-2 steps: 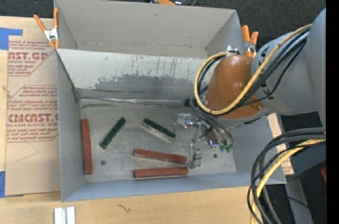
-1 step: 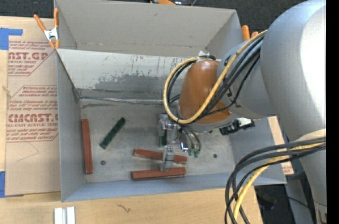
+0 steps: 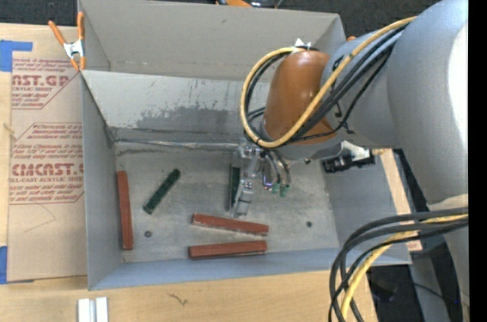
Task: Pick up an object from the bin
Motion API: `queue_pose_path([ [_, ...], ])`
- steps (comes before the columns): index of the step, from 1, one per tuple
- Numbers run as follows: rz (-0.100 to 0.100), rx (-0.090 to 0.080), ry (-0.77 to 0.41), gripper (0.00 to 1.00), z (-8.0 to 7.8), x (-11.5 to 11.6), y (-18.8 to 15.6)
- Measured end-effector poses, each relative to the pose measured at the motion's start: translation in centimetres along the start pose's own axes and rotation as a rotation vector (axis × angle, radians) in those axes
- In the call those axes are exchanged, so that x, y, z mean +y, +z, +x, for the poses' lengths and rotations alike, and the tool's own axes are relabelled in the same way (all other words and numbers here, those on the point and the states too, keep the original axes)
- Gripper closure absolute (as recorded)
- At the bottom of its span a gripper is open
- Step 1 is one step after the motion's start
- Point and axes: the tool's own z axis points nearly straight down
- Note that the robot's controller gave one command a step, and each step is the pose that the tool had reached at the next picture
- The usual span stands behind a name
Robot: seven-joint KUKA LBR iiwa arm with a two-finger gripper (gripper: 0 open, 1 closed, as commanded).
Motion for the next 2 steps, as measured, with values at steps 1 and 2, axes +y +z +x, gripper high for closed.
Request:
queue_pose_path([
  [1, 0.003, 0.011, -0.04, 0.0, 6.88, 1.54, 4.65],
  [2, 0.002, 0.008, -0.038, 1.0, 6.59, 1.53, 4.36],
])
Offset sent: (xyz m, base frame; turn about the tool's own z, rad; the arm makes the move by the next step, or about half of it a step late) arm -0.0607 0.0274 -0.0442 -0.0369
